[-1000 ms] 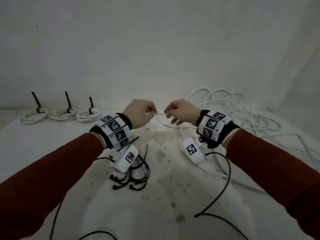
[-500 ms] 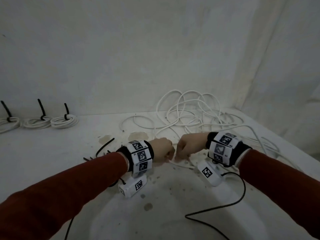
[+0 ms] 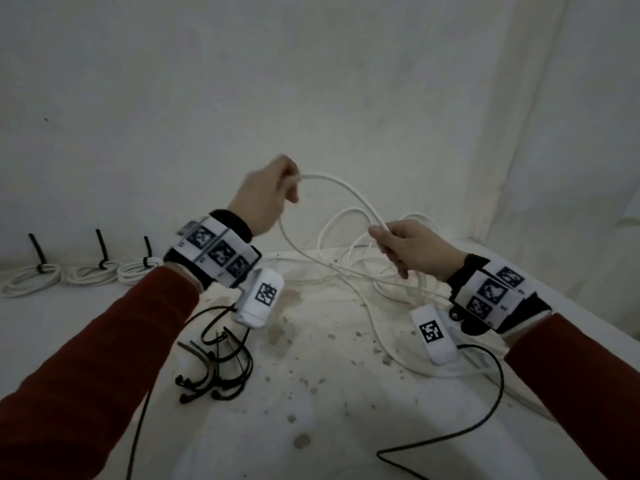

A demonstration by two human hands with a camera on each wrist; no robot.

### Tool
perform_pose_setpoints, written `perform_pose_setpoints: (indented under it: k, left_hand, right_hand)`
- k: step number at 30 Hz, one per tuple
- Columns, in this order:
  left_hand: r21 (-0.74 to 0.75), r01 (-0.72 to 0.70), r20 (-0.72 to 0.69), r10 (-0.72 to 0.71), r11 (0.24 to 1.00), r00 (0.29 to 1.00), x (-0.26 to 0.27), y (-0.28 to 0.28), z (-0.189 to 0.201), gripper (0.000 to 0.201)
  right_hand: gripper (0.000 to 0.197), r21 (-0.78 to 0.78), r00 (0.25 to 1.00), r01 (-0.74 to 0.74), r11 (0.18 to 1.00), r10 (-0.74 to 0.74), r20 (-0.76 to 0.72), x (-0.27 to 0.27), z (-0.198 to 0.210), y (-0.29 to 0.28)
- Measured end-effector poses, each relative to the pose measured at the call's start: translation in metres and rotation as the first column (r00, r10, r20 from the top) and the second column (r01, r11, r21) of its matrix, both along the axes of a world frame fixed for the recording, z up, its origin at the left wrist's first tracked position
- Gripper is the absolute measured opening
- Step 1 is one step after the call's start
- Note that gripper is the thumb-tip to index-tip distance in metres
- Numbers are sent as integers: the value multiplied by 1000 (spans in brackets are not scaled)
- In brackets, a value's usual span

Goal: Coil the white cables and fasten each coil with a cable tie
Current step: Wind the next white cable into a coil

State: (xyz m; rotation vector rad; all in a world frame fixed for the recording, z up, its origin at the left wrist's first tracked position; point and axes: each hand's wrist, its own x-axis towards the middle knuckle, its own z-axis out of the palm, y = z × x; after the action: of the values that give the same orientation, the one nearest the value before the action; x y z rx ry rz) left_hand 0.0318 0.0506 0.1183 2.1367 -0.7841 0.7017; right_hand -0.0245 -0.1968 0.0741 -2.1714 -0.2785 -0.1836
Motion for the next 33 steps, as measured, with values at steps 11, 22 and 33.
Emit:
perform_pose_setpoints:
  k: [11, 22, 33]
  left_hand:
    - [-320, -165, -121, 133, 933, 984, 3, 46, 27, 14]
    - [-98, 79, -127, -91, 992, 988, -53, 24, 40, 16]
    - [-489, -66, 55, 106, 870, 993, -54, 67, 75, 34]
  right_hand:
    - [42, 131, 990, 48, 990, -65, 124, 7, 24, -13]
    - [20, -218, 825, -17, 976, 137, 548, 5, 117, 64]
    - [35, -8, 905, -249, 968, 236, 353, 13, 82, 86]
